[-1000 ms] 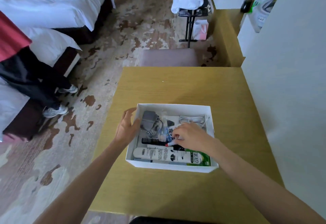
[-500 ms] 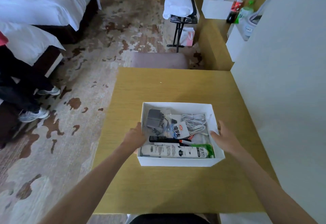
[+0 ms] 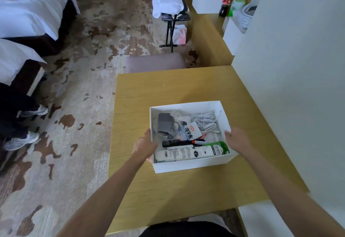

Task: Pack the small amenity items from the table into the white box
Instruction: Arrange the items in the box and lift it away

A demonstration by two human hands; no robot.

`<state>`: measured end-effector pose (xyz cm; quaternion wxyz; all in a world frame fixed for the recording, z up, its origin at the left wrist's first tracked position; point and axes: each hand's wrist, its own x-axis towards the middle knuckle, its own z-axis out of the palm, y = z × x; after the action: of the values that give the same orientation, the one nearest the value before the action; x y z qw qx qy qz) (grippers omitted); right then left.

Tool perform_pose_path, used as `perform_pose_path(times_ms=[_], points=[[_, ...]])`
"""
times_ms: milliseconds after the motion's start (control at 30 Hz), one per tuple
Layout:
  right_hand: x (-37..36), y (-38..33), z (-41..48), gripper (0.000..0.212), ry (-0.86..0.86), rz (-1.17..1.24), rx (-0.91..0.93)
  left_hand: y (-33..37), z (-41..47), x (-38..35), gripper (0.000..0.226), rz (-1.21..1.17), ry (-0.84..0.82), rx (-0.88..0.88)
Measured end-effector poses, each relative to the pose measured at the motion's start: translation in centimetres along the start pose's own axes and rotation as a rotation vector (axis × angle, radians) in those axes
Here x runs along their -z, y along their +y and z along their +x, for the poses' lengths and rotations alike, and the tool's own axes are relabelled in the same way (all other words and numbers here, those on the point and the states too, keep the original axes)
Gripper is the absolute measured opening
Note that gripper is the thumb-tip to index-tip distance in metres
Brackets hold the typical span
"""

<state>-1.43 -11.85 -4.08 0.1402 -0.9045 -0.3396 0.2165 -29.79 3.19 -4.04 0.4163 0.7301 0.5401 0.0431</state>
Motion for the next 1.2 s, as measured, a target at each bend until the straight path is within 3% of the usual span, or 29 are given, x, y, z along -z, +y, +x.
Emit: perform_pose_path(times_ms=[367,600,967,1200], points=[[-0.2,-8.4,2.7,0.032,-0.082,0.087,0.281,-2.3,-2.0,5.5,0.04,-0.041,0.238,0.164],[-4.3,-14.2,1.4,0.015,-0.214,0.09,0.542,-6.5,-9.5,6.4,0.046,-0.036,0.478,0.39],[-15.2,-28.1,-9.5,0.032,-0.349,-0.066,0.891,-20.8,-24.1,9.0,0.034,-0.338,0.71,0.613],[-25.8,-39.9,-20.4,0.029,-0.395,-0.147,1.09,-33.9,-32.0,13.3,0.05,-0.336,0.836,0.772]])
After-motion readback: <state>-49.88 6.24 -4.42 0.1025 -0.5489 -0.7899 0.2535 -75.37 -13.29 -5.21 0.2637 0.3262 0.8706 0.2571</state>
